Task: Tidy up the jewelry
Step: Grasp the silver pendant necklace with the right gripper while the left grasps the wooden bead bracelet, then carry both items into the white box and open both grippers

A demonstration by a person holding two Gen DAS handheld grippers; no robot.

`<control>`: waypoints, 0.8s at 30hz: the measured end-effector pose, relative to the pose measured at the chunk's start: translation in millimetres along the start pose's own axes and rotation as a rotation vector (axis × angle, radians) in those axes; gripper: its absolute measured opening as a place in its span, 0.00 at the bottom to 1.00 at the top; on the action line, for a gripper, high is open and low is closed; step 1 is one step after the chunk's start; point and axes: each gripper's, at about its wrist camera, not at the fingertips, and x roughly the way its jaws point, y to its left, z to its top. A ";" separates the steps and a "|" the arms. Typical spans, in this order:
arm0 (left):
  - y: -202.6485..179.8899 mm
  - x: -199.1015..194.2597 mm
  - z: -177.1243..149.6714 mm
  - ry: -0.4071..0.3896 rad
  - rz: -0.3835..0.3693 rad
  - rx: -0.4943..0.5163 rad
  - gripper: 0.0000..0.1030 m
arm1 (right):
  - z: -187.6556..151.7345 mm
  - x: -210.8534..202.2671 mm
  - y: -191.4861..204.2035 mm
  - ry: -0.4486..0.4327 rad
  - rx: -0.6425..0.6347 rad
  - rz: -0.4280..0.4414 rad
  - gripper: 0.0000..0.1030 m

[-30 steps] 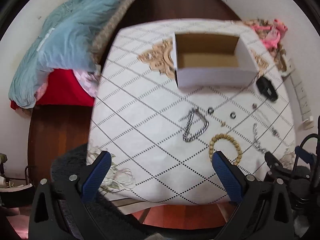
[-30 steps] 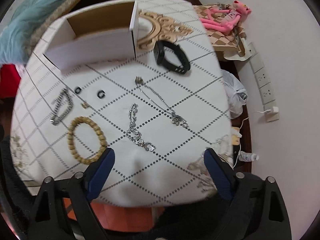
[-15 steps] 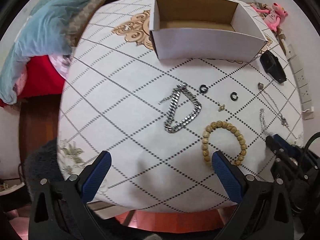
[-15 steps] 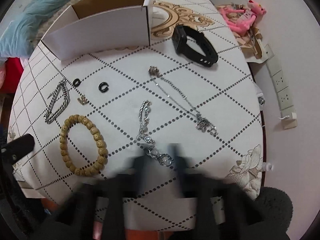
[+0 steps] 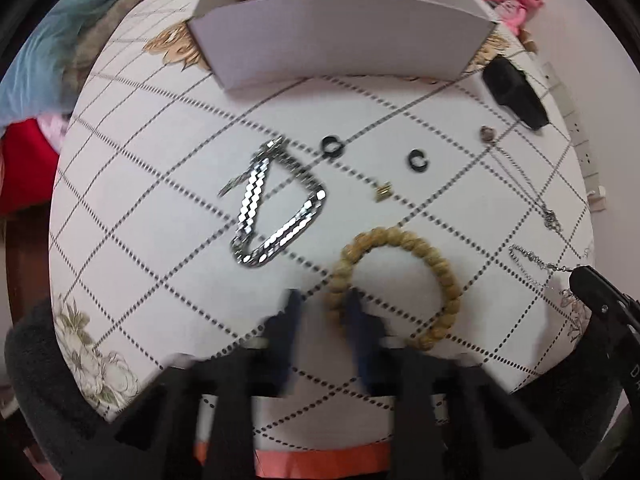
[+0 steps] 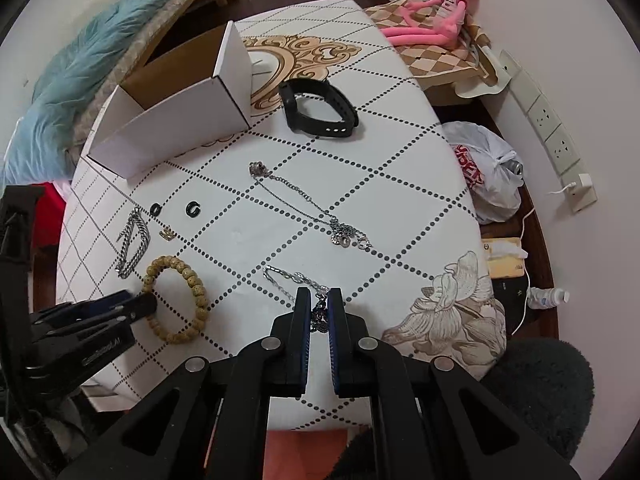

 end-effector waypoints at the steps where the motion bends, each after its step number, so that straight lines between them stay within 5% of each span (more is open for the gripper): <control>1: 0.1 0.4 0.9 -0.003 -0.016 0.003 0.06 | -0.1 -1.5 -0.8 0.001 0.006 0.009 0.08; 12: 10.7 -64.3 14.8 -0.142 -0.122 -0.012 0.06 | 14.8 -42.8 14.4 -0.049 0.007 0.123 0.08; 18: 8.6 -118.5 20.5 -0.229 -0.187 0.000 0.06 | 47.8 -83.7 31.7 -0.123 -0.021 0.200 0.08; 24: 17.4 -163.6 65.1 -0.322 -0.229 0.013 0.06 | 103.5 -111.3 59.4 -0.183 -0.072 0.262 0.08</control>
